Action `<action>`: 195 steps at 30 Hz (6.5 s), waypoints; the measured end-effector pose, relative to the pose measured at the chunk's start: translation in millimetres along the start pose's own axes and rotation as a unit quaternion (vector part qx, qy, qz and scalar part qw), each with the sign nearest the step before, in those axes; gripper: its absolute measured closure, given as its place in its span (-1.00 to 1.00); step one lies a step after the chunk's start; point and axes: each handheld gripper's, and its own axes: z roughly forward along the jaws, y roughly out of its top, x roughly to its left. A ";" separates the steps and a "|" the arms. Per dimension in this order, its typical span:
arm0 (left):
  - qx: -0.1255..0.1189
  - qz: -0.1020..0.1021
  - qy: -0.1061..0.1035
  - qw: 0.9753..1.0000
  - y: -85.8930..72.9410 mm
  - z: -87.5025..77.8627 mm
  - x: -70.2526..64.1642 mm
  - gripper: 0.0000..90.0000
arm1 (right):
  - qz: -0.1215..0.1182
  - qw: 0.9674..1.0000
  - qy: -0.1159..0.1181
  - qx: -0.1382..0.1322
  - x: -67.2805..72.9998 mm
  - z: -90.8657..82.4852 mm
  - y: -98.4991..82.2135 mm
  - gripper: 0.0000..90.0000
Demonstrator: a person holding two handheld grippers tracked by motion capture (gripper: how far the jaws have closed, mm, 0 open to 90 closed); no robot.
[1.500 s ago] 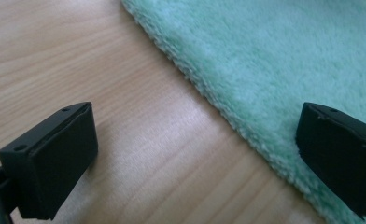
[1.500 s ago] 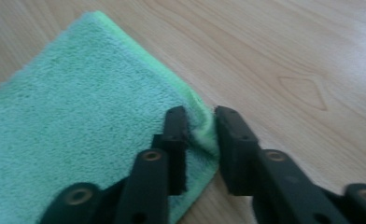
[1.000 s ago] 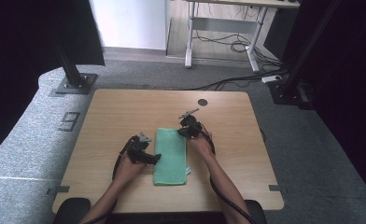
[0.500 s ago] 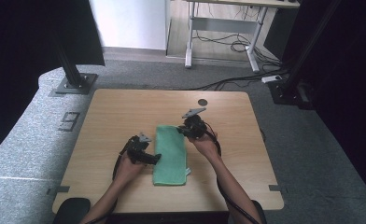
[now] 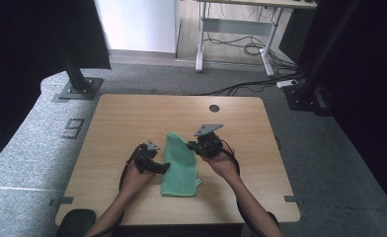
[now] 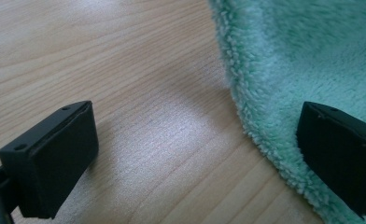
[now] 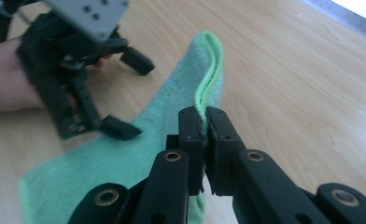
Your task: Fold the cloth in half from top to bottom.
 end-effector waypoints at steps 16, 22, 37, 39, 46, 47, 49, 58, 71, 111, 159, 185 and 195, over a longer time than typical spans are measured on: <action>0.001 0.000 0.001 1.000 0.2 -0.2 0.5 -1.00 | 0.003 0.999 0.033 0.001 30.8 -17.7 -37.2 0.89; 0.001 0.001 0.001 1.000 0.2 -0.2 0.6 -1.00 | 0.005 0.999 0.045 0.009 42.7 -16.8 -51.1 0.89; 0.000 0.003 -0.002 1.000 -0.1 -0.3 0.6 -0.99 | 0.026 0.996 0.062 0.054 56.3 2.2 -86.5 0.85; 0.000 0.005 -0.005 1.000 -0.2 -0.5 0.7 -0.99 | 0.027 0.996 0.064 0.063 56.7 5.6 -89.3 0.85; 0.014 0.027 -0.038 0.999 0.8 -4.3 2.0 -0.96 | 0.026 0.995 0.060 0.072 58.8 11.1 -95.1 0.82; 0.018 0.031 -0.054 0.998 1.5 -10.4 2.9 -0.96 | 0.026 0.995 0.059 0.071 59.0 11.2 -95.5 0.82; 0.017 0.044 -0.065 0.997 3.1 -19.3 3.7 -0.91 | 0.029 0.996 0.058 0.069 59.7 11.3 -96.9 0.81; -0.027 0.052 -0.048 0.997 38.9 -39.7 11.8 -0.87 | 0.040 0.996 0.061 0.061 58.7 11.9 -99.4 0.79; 0.044 0.085 -0.064 0.993 75.9 12.9 -6.3 -0.88 | 0.037 0.996 0.058 0.058 61.5 10.9 -100.2 0.72; 0.033 0.098 -0.057 0.993 -23.3 -53.5 -36.1 -0.87 | 0.041 0.997 -0.020 0.068 58.7 7.8 -96.2 -0.36; 0.003 0.032 -0.038 0.999 -20.0 -18.5 -17.6 -1.00 | 0.107 0.989 -0.081 0.066 20.6 22.9 -108.2 -0.89; 0.003 0.011 -0.018 1.000 17.3 13.3 12.7 -1.00 | 0.133 0.983 -0.115 0.059 -26.9 45.6 -92.2 -0.88; 0.003 0.004 -0.012 1.000 24.7 19.7 20.8 -1.00 | 0.138 0.981 -0.123 0.057 -38.8 53.4 -86.4 -0.87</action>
